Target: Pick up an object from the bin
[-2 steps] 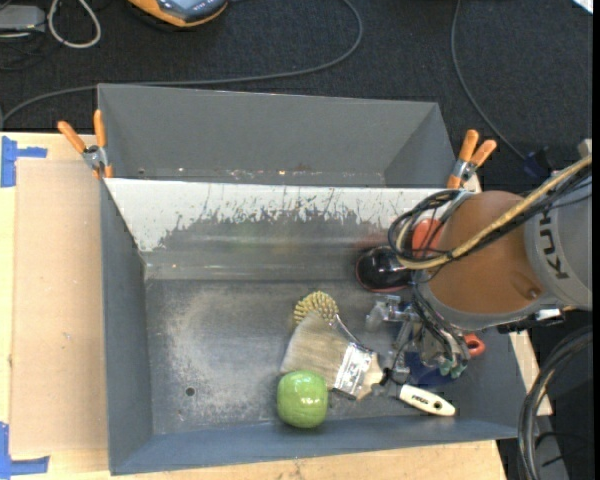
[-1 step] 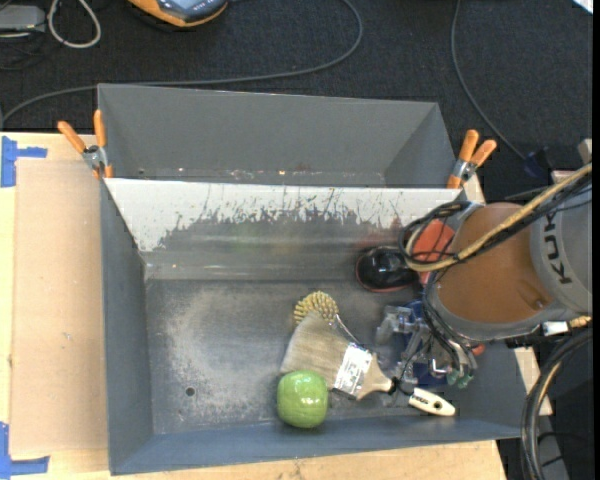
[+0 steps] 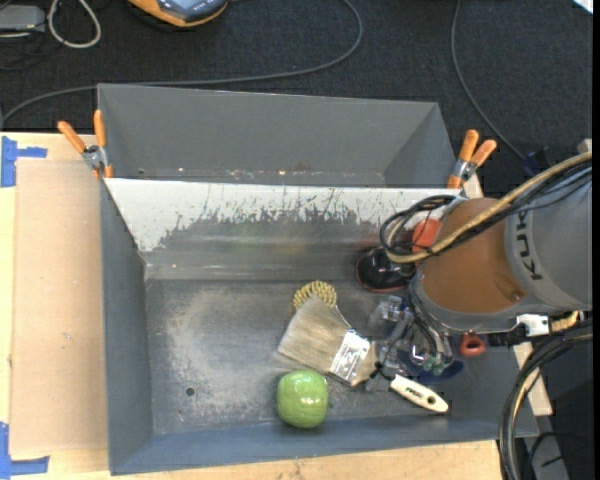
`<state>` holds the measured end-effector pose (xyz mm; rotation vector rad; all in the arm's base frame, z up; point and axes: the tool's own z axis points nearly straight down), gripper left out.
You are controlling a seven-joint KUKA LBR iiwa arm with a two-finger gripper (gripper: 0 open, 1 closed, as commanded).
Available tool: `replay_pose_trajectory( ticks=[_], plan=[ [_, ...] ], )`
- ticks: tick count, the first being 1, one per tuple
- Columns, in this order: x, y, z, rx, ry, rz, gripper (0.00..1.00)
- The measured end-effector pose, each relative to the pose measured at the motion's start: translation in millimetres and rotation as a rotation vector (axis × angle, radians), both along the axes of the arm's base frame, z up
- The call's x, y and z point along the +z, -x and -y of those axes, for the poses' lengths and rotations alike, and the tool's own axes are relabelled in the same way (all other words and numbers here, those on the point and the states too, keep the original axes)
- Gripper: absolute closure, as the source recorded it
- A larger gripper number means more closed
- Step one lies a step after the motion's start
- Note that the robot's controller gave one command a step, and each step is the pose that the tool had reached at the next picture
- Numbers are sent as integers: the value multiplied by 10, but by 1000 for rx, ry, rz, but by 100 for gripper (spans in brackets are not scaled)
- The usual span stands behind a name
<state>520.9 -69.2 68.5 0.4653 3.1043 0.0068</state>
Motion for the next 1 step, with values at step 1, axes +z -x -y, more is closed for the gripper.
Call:
replay_pose_trajectory(
  ticks=[1],
  plan=[
    [3, 113, -71, -127, 0, -20, 100]
  ],
)
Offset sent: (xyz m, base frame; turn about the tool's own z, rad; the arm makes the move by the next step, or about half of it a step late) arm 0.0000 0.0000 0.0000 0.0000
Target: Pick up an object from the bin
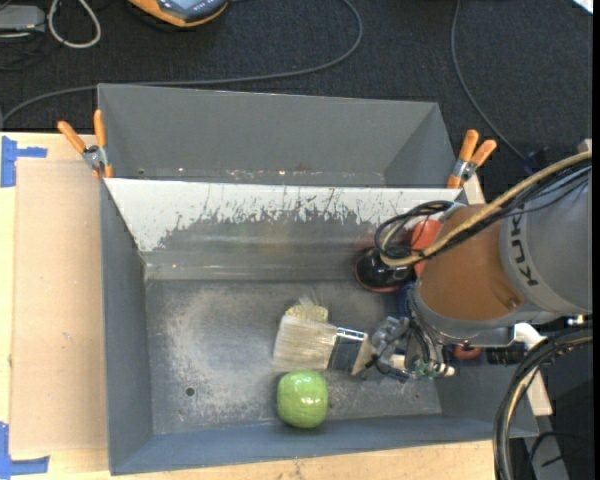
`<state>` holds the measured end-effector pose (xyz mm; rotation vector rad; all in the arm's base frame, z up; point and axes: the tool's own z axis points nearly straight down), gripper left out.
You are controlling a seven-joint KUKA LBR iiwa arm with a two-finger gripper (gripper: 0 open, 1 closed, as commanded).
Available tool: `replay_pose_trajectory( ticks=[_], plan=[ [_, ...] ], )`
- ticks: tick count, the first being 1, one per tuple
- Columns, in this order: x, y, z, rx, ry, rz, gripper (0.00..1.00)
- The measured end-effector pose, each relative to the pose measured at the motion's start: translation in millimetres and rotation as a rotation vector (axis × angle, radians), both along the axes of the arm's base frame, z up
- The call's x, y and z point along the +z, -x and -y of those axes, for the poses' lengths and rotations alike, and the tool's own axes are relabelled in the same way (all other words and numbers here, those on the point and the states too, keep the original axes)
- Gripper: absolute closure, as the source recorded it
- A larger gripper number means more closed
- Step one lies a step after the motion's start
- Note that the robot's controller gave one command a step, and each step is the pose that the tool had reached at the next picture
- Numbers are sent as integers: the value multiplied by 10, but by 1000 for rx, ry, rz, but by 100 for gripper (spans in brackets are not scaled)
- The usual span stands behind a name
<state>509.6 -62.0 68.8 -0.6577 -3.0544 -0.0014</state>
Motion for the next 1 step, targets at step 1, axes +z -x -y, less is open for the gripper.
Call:
replay_pose_trajectory(
  ticks=[1],
  plan=[
    [0, 0, 0, 0, 0, 0, 100]
  ],
)
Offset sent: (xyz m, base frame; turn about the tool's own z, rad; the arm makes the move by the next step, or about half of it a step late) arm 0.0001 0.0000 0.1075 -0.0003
